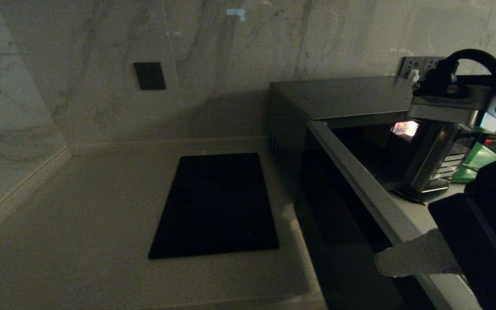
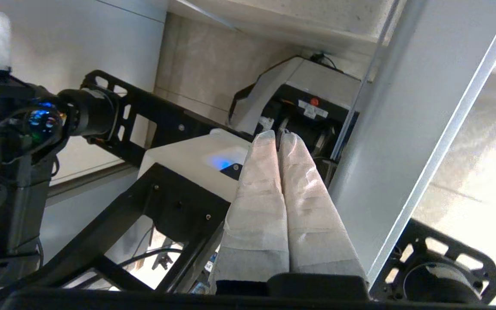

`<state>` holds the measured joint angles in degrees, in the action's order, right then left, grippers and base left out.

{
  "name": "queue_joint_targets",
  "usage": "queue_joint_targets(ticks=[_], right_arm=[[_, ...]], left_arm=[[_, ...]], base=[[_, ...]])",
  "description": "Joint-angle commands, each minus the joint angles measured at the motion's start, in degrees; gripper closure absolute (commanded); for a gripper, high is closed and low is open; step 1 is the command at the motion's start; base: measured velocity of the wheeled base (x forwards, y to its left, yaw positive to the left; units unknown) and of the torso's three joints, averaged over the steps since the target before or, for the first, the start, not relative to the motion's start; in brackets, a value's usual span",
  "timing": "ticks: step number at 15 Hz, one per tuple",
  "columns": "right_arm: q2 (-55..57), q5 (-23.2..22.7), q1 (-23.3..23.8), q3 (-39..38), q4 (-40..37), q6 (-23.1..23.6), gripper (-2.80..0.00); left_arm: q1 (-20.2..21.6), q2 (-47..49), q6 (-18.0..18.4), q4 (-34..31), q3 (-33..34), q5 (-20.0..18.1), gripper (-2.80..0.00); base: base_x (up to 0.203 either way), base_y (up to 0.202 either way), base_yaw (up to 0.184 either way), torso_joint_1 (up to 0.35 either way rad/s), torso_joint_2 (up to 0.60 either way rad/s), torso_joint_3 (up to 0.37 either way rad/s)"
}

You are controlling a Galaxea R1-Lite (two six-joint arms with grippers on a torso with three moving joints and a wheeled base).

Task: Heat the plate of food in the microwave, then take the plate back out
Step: Close the microwave oven

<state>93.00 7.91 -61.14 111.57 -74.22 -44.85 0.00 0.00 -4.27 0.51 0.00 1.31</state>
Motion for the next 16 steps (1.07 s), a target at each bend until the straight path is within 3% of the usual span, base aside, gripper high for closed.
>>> queue_joint_targets(ticks=[1, 5, 9, 16], right_arm=[[0.43, 0.45, 0.05, -0.66, -0.67, -0.67, 0.00], [0.34, 4.01, 0.23, -3.10, -0.76, -1.17, 0.00], [0.33, 6.03, 1.13, -3.93, -2.75, -4.91, 0.00], [-1.81, 7.99, 7.41, -6.41, -2.86, -5.86, 0.00]], left_arm=[[0.00, 0.04, -0.04, 0.02, 0.00, 0.01, 0.00], [0.00, 0.09, -0.04, 0.02, 0.00, 0.01, 0.00], [0.00, 0.00, -0.04, 0.02, 0.00, 0.01, 0.00], [0.00, 0.08, -0.04, 0.02, 0.00, 0.01, 0.00]], base=[[0.000, 0.000, 0.000, 0.000, 0.00, 0.000], [0.000, 0.000, 0.000, 0.000, 0.00, 0.000], [0.000, 0.000, 0.000, 0.000, 0.00, 0.000], [0.000, 0.000, 0.000, 0.000, 0.00, 0.000]])
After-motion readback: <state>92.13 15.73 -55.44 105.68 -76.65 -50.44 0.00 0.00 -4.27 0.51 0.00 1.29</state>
